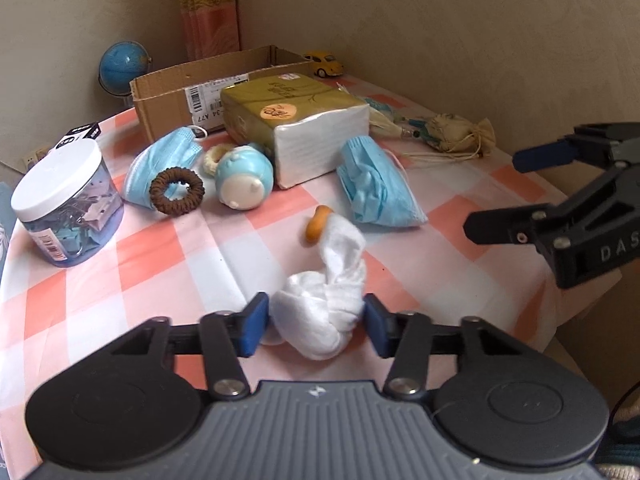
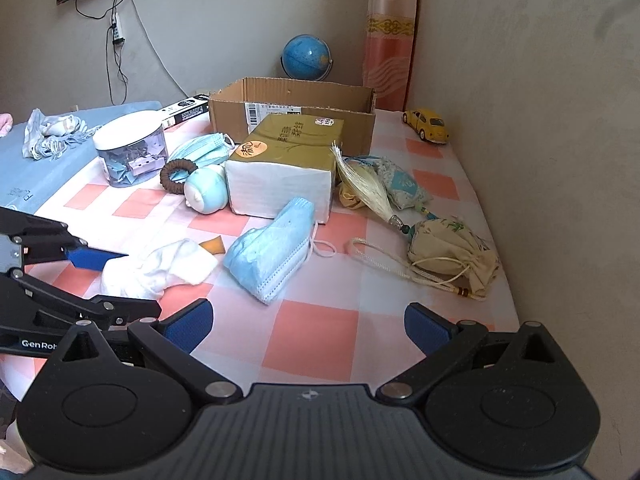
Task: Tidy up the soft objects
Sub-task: 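Lower the left tool onto the white sock bundle and close it, then grasp the blue face mask with the right tool while the left tool holds the sock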
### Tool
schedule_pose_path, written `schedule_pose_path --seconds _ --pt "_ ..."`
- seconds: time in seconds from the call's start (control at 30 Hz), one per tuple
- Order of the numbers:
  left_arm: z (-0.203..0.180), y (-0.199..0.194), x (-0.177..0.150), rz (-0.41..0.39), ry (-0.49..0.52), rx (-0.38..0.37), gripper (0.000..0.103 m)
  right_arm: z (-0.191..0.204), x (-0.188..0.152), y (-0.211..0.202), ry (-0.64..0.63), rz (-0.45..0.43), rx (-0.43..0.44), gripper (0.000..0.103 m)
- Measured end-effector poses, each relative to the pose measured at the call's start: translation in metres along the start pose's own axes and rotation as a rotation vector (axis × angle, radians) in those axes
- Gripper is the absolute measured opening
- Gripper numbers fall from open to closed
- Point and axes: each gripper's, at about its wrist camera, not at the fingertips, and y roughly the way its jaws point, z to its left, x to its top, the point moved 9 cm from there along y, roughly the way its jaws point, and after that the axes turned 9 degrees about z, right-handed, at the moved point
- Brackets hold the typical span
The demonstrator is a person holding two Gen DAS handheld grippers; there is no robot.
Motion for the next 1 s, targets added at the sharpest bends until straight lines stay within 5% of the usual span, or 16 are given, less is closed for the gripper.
schedule_pose_path --seconds 0.7,1.0 --pt "0.055 -0.02 -0.004 -0.024 -0.167 0.053 0.047 0.032 0.038 0.063 -0.149 0.034 0.059 0.101" --pt "0.057 -0.015 0.001 -0.011 -0.166 0.037 0.047 0.03 0.047 0.081 -0.172 0.065 0.098 0.081"
